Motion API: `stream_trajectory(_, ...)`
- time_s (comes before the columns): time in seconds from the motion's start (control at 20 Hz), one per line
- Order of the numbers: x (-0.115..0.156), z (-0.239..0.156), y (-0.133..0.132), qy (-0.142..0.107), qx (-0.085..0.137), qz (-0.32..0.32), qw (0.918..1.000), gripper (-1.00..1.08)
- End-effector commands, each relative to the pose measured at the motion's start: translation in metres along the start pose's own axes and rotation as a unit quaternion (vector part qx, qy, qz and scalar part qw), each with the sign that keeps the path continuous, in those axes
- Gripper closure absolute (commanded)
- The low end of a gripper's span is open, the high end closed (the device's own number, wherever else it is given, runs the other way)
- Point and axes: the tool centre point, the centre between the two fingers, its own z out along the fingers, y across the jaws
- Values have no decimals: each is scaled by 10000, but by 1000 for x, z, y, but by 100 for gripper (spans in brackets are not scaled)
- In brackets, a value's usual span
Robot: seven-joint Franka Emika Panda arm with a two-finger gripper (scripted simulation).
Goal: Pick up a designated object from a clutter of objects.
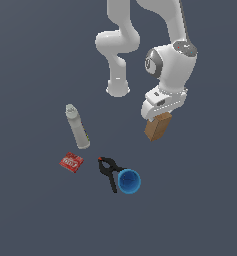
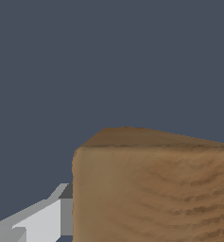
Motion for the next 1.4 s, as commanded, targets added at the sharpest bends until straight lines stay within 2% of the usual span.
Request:
stream_trajectory(0.0,7,-18,4,43,-4,0,10000,108)
stream_trajectory(0.85,60,-164,43,40,-7,1,10000,108)
stream_trajectory(1.35,88,-235,63,39,-12,4,10000,108)
